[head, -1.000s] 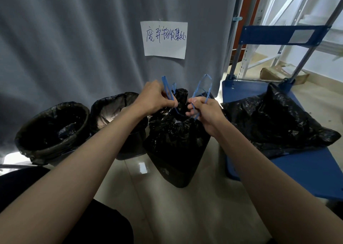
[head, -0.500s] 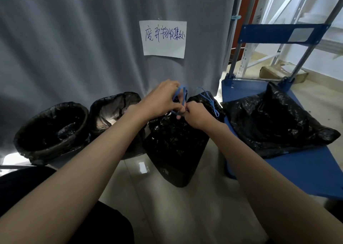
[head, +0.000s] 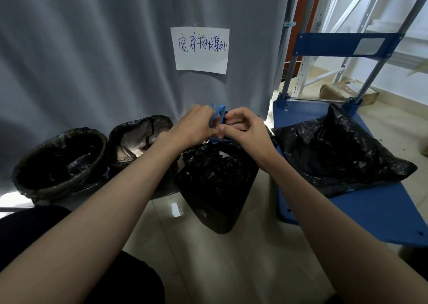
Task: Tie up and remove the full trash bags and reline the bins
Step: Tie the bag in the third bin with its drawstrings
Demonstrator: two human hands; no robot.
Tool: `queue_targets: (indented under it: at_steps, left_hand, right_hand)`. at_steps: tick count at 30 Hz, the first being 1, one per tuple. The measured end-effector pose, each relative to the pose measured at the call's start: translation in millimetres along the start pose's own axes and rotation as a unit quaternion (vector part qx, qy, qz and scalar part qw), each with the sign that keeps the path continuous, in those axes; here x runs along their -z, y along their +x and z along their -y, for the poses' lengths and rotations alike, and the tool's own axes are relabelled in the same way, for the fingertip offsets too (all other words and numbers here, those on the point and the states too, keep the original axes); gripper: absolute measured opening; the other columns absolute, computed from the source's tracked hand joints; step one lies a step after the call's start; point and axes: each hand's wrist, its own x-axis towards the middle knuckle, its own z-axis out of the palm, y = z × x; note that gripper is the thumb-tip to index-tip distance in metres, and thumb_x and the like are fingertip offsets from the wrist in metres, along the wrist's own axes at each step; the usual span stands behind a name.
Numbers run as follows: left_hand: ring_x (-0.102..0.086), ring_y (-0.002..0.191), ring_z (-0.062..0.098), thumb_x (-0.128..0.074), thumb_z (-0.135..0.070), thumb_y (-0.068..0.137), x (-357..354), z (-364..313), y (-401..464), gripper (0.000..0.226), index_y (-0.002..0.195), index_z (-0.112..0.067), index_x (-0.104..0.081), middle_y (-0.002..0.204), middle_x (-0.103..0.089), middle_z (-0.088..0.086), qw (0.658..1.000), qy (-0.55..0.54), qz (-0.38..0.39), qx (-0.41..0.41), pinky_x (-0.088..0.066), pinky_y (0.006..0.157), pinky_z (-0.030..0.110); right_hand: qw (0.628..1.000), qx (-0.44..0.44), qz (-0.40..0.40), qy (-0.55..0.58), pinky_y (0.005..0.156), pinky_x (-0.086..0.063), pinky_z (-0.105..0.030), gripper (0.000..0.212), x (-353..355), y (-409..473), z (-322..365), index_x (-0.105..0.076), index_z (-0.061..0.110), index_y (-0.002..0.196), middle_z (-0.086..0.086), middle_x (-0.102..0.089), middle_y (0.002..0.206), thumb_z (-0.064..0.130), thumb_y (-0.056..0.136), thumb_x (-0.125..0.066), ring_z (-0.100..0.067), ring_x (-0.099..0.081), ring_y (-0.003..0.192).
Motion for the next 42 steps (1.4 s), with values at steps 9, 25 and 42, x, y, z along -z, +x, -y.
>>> queue_targets:
  at_steps: [9, 25, 42]
  left_hand:
    - [-0.046, 0.055, 0.012, -0.086, -0.034, 0.065, 4.2, -6.3, -2.0, 0.036, 0.059, -0.020, -0.053, 0.056, -0.048, -0.007, 0.999, -0.024, -0.016, 0.014, -0.031, 0.051, 0.027]
    - [-0.055, 0.046, -0.004, -0.088, -0.013, 0.066, 26.8, 5.2, -12.0, 0.020, 0.083, -0.016, -0.080, 0.061, -0.068, -0.001, 0.989, -0.147, -0.022, 0.017, -0.039, 0.049, 0.003]
    - [-0.055, 0.064, -0.001, -0.090, -0.041, 0.058, 14.5, 10.4, -6.3, 0.032, 0.084, -0.029, -0.075, 0.068, -0.064, -0.013, 0.995, -0.048, 0.065, 0.056, -0.040, 0.055, 0.014]
  right_hand:
    - [0.998, 0.006, -0.059, 0.002, 0.078, -0.058, -0.031, 0.009, -6.8, 2.0, 5.6, -0.069, 0.003, 0.087, -0.012, -0.072, 0.081, 0.007, 0.082, -0.075, -0.024, -0.070, 0.078]
    - [0.973, -0.203, -0.072, 0.084, 0.047, -0.057, -0.031, 0.019, 4.1, 21.6, -22.7, -0.050, -0.001, 0.106, -0.018, -0.068, 0.078, 0.017, 0.104, -0.041, -0.030, -0.073, 0.060]
    - [0.963, -0.233, -0.087, 0.107, 0.042, -0.046, -0.020, 0.012, 10.8, 25.4, -26.1, -0.057, 0.005, 0.091, -0.004, -0.068, 0.061, 0.012, 0.099, -0.051, -0.013, -0.066, 0.048]
